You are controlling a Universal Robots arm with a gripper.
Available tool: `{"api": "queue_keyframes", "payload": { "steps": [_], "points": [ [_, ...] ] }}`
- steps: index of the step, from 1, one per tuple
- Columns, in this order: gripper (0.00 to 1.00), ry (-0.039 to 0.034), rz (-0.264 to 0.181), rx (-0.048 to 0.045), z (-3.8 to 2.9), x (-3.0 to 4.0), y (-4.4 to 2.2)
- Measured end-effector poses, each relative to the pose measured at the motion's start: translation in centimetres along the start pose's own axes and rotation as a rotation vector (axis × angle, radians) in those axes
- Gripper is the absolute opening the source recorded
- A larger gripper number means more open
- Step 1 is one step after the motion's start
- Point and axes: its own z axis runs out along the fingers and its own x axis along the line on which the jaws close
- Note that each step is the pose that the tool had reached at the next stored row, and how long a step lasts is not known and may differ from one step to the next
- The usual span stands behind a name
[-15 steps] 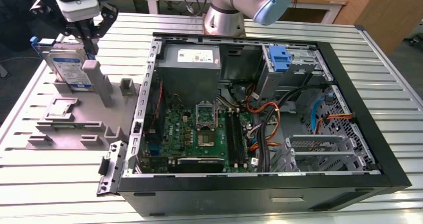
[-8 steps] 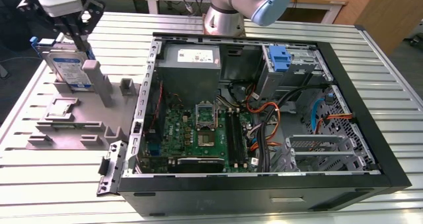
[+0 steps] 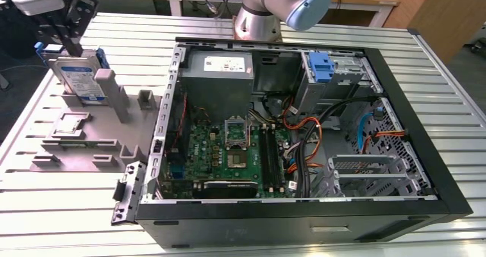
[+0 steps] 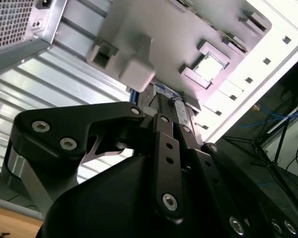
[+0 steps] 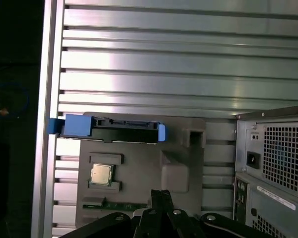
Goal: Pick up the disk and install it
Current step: 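Pick up the disk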
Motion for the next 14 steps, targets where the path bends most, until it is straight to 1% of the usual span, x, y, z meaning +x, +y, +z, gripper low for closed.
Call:
{"api": "queue_keyframes", "payload": {
  "steps": [4, 6, 9, 10, 14],
  "points": [
    [0.10, -0.0062, 0.000, 0.0001, 0.07, 1.49, 0.62],
    [0.10, -0.0090, 0.000, 0.0001, 0.14, 1.95, 1.14],
    [0.10, -0.0097, -0.002, 0.0002, 0.28, 2.08, 2.04],
    [0.10, -0.0092, -0.012, 0.0000, 0.30, 2.08, 2.07],
    [0.10, -0.0060, -0.084, -0.0012, 0.34, 2.08, 2.07]
  ]
}}
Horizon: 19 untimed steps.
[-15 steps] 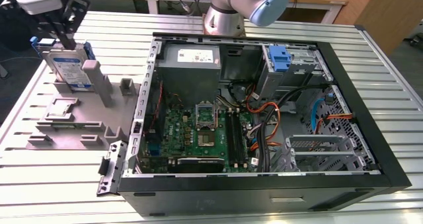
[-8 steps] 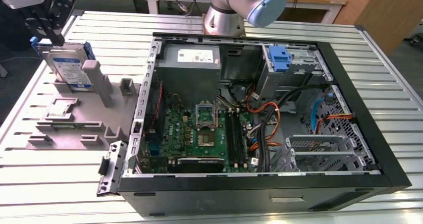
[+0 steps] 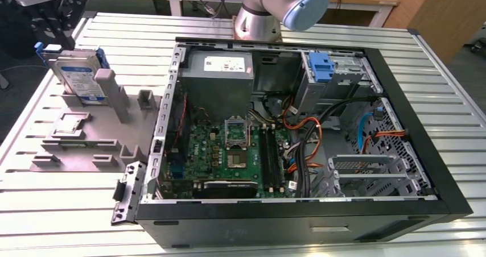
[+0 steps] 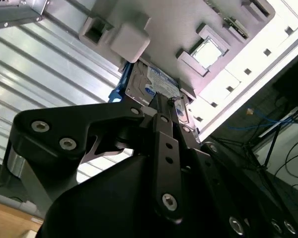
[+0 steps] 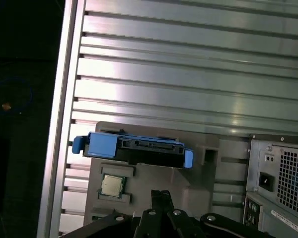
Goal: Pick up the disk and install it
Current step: 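Pick up the disk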
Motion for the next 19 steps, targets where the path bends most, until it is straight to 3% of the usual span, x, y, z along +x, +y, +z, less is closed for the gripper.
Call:
{"api": "queue_keyframes", "payload": {
  "steps": [11, 19],
  "points": [
    [0.11, 0.0087, -0.199, -0.0044, 0.12, 0.00, -0.01],
    [0.47, 0.0146, -0.339, -0.0076, 0.25, 0.00, -0.01]
  ]
}}
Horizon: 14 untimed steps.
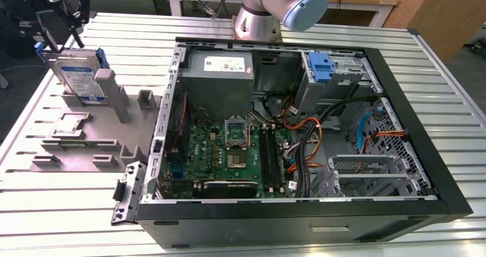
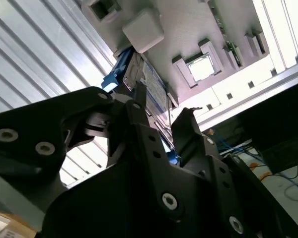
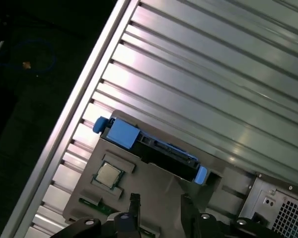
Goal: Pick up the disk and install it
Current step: 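Pick up the disk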
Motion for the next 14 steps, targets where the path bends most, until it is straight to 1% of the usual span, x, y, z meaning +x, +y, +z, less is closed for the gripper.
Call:
{"api": "queue_keyframes", "payload": {
  "steps": [2, 3, 4, 8, 9, 11, 14],
  "points": [
    [0.47, 0.0016, -0.036, -0.0008, 0.05, 0.00, 0.00],
    [0.53, 0.0025, -0.054, -0.0012, 0.08, 0.00, 0.00],
    [0.53, 0.0030, -0.068, -0.0015, 0.11, 0.02, 0.00],
    [0.53, 0.0025, -0.074, -0.0012, 0.15, 0.21, 0.14],
    [0.53, 0.0018, -0.074, -0.0008, 0.15, 0.34, 0.20],
    [0.53, -0.0002, -0.074, 0.0003, 0.15, 0.85, 0.46],
    [0.53, -0.0002, -0.075, 0.0006, 0.19, 1.71, 0.95]
  ]
}}
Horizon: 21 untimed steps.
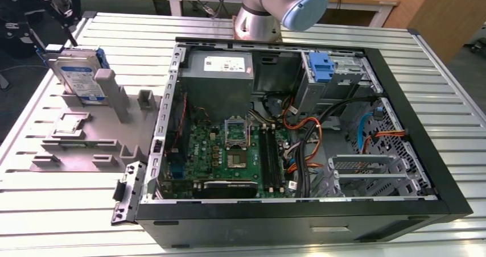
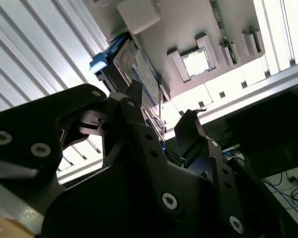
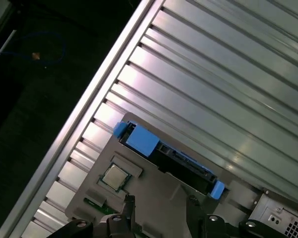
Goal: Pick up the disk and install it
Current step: 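Pick up the disk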
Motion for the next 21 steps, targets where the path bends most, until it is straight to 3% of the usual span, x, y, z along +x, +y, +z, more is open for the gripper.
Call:
{"api": "queue_keyframes", "payload": {
  "steps": [2, 8, 10, 11, 21],
  "points": [
    [0.53, 0.0002, -0.015, -0.0004, 0.07, 0.14, 0.09],
    [0.53, 0.0050, -0.124, -0.0032, 0.35, 0.15, 0.08],
    [0.53, 0.0082, -0.199, -0.0052, 0.47, 0.16, 0.07],
    [0.53, 0.0088, -0.212, -0.0057, 0.48, 0.16, 0.08],
    [0.53, 0.0202, -0.260, -0.0135, 0.16, 0.03, 0.30]
  ]
}}
